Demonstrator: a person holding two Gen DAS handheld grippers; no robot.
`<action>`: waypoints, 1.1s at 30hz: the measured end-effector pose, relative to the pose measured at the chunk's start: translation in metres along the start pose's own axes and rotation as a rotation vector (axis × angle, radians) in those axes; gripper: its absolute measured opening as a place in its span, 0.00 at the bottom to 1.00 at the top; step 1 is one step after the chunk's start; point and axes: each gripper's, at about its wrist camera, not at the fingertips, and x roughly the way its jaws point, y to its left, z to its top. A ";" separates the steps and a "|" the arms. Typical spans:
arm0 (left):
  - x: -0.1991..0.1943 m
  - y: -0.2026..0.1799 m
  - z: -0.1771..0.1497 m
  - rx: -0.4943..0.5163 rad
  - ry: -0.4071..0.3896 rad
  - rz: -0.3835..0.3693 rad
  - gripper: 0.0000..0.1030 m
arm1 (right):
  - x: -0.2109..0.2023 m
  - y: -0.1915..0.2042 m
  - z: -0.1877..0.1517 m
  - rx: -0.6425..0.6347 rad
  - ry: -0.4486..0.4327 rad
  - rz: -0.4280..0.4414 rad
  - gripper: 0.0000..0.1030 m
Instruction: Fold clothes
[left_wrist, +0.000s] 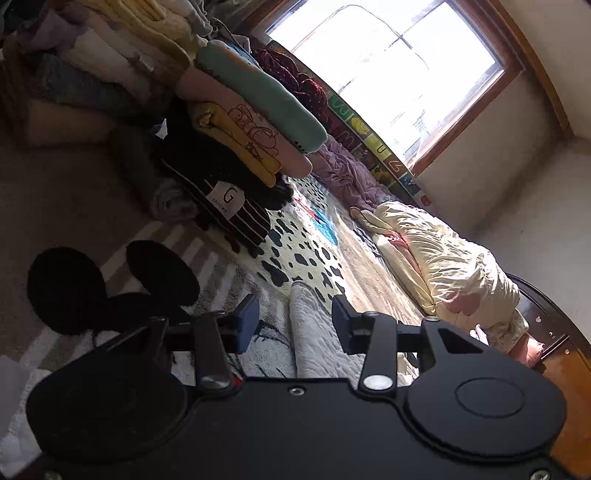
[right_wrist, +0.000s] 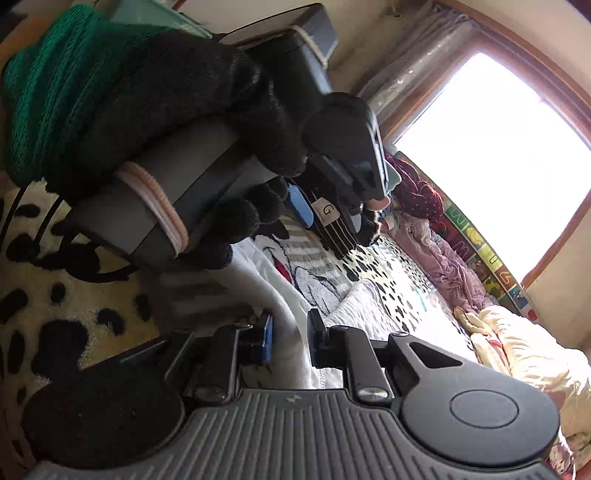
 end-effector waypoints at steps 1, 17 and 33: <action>0.000 0.002 0.002 -0.014 -0.004 0.001 0.40 | -0.001 -0.018 -0.004 0.134 0.013 0.015 0.18; 0.065 -0.032 -0.020 0.100 0.152 -0.020 0.40 | -0.033 -0.109 -0.130 1.114 0.103 0.096 0.13; 0.100 -0.026 -0.025 0.082 0.252 -0.032 0.39 | -0.039 -0.078 -0.062 0.430 -0.001 0.052 0.77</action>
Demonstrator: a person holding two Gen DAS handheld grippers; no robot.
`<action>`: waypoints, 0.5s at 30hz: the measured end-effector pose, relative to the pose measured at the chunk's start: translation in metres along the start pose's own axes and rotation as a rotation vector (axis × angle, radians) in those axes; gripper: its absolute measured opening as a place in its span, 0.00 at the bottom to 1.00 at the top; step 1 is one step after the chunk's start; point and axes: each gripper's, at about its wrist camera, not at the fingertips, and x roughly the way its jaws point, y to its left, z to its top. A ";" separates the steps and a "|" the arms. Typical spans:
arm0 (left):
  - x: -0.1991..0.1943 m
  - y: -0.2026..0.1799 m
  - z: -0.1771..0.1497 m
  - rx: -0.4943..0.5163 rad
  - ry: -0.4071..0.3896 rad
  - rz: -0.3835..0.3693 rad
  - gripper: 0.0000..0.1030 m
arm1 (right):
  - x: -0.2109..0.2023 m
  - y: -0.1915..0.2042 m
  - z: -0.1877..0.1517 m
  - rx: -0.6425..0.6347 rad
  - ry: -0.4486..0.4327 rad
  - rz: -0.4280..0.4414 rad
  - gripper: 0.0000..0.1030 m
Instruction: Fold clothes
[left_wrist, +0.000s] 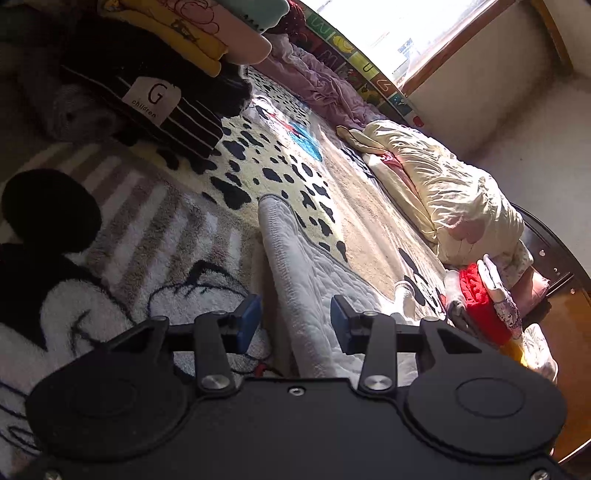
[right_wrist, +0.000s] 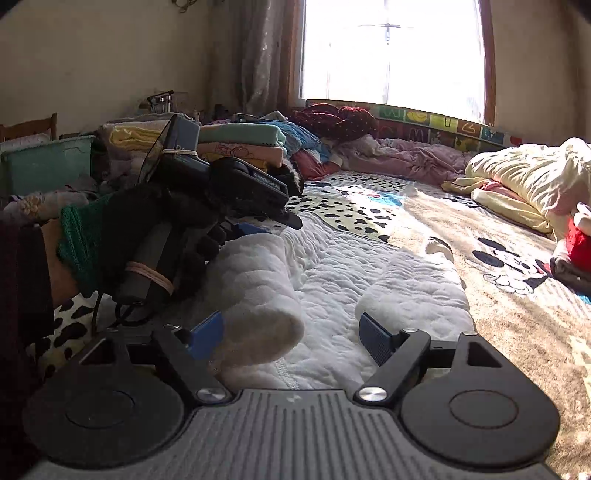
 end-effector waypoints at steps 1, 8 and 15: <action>0.001 0.002 0.000 -0.012 0.007 -0.007 0.39 | 0.005 0.006 0.004 -0.069 0.006 0.004 0.76; 0.003 0.003 0.000 -0.042 0.023 -0.052 0.39 | 0.032 -0.006 0.022 -0.046 0.074 0.099 0.22; 0.011 -0.020 -0.002 0.020 0.026 -0.159 0.39 | 0.012 -0.054 -0.002 0.374 0.089 0.105 0.17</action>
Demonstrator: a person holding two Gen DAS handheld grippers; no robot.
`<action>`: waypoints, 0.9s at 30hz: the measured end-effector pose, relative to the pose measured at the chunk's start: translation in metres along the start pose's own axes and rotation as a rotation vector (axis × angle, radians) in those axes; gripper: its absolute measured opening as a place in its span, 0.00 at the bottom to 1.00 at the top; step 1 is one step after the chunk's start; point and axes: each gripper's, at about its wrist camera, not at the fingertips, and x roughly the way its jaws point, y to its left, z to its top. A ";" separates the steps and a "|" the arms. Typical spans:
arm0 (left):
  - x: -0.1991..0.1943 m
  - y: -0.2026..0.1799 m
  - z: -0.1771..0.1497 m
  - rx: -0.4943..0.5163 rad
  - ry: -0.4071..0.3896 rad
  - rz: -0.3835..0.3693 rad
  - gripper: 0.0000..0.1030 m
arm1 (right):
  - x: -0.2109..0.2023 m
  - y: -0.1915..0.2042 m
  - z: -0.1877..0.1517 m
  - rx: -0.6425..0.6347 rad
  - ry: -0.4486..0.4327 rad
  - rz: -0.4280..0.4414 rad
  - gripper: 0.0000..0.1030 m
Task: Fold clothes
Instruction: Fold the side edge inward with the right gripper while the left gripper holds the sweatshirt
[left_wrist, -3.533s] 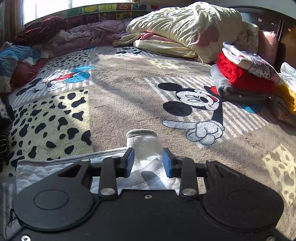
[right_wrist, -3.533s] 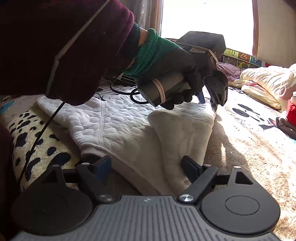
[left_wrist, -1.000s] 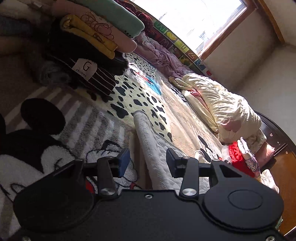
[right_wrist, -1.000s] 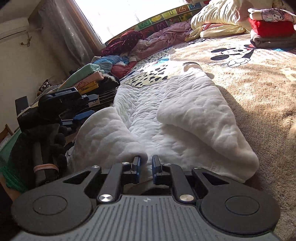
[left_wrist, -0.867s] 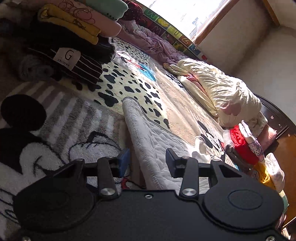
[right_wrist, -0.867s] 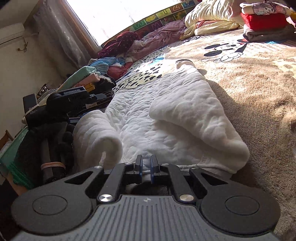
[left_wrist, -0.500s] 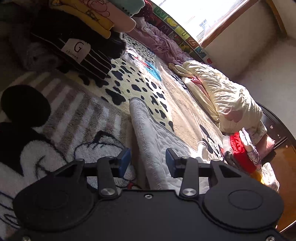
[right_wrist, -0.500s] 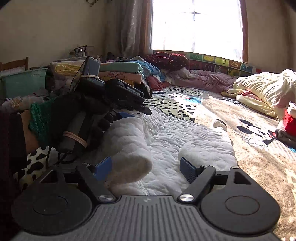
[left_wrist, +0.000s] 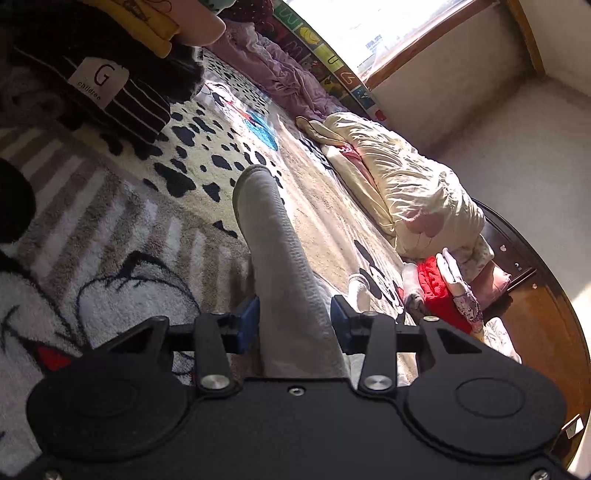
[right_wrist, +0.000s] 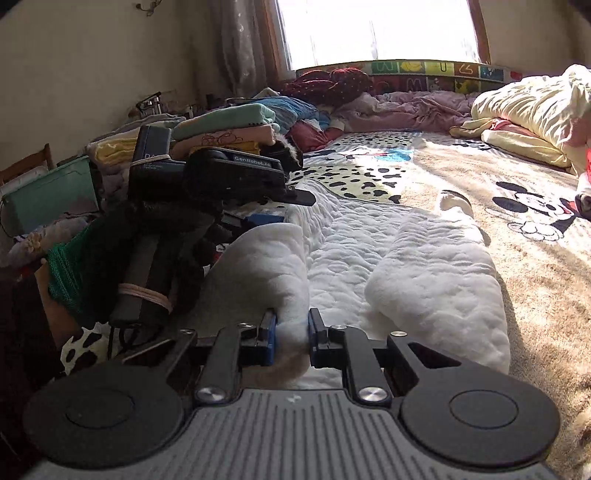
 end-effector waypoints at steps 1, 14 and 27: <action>0.002 -0.005 0.000 0.020 0.005 -0.015 0.39 | -0.003 -0.007 -0.004 0.060 0.004 0.008 0.17; 0.049 -0.044 0.000 0.351 0.010 0.122 0.39 | 0.002 -0.044 -0.032 0.416 0.081 0.103 0.17; 0.061 -0.046 -0.008 0.458 0.066 0.246 0.35 | 0.002 -0.035 -0.033 0.290 0.029 0.112 0.18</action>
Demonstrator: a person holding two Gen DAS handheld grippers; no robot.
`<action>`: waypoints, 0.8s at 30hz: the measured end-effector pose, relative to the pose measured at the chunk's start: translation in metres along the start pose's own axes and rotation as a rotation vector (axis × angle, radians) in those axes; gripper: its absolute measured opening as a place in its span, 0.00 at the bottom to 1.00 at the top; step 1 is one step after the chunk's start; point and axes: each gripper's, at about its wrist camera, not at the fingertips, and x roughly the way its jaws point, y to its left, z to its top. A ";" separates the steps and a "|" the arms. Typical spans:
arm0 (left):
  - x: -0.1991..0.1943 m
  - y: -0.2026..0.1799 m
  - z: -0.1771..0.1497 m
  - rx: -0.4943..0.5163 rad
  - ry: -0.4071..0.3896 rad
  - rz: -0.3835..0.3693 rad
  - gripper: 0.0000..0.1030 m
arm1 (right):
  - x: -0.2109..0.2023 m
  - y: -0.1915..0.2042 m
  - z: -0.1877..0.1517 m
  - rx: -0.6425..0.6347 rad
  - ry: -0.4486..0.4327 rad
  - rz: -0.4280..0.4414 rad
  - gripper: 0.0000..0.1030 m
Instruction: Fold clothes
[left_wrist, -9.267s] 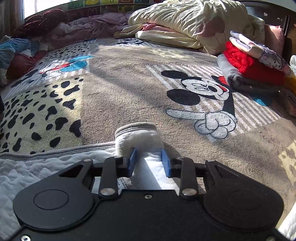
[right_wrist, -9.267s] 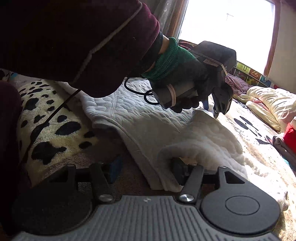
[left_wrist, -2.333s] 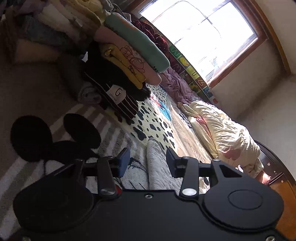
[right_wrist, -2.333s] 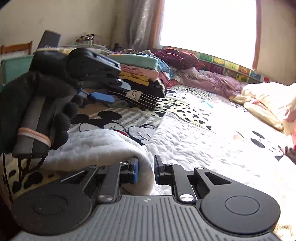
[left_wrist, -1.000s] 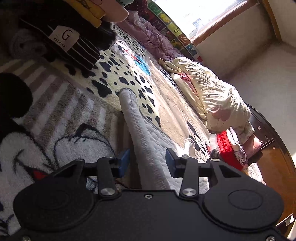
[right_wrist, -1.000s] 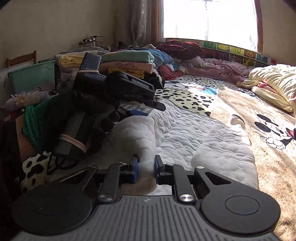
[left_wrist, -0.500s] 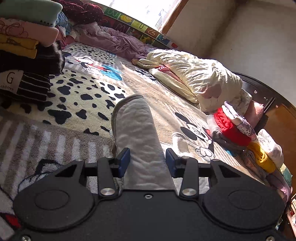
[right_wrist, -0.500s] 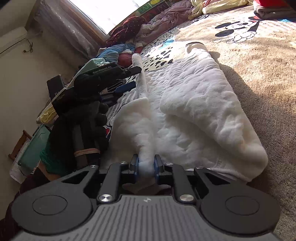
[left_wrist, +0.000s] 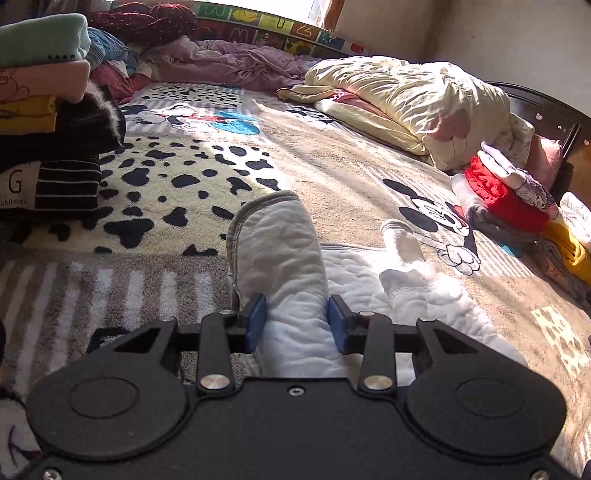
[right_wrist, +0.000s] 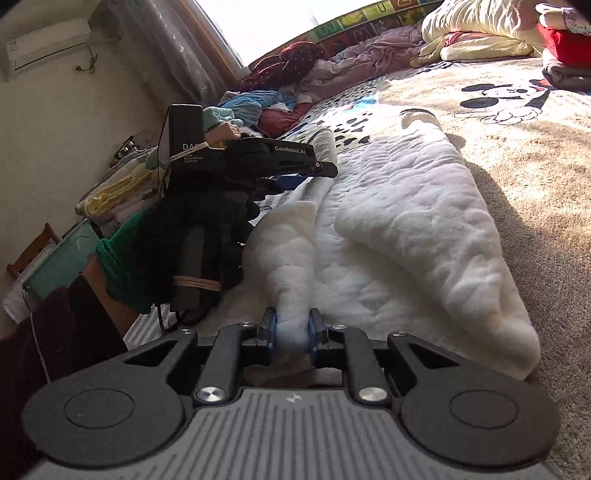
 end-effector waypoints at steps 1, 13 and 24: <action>-0.003 -0.001 0.003 0.001 -0.018 -0.001 0.35 | 0.002 -0.005 0.000 0.024 0.002 0.011 0.18; 0.061 -0.036 0.018 0.335 0.113 0.180 0.24 | 0.011 -0.028 0.007 0.168 0.078 0.140 0.18; 0.049 -0.044 0.025 0.306 0.083 0.215 0.24 | 0.000 -0.025 0.015 0.185 0.075 0.123 0.19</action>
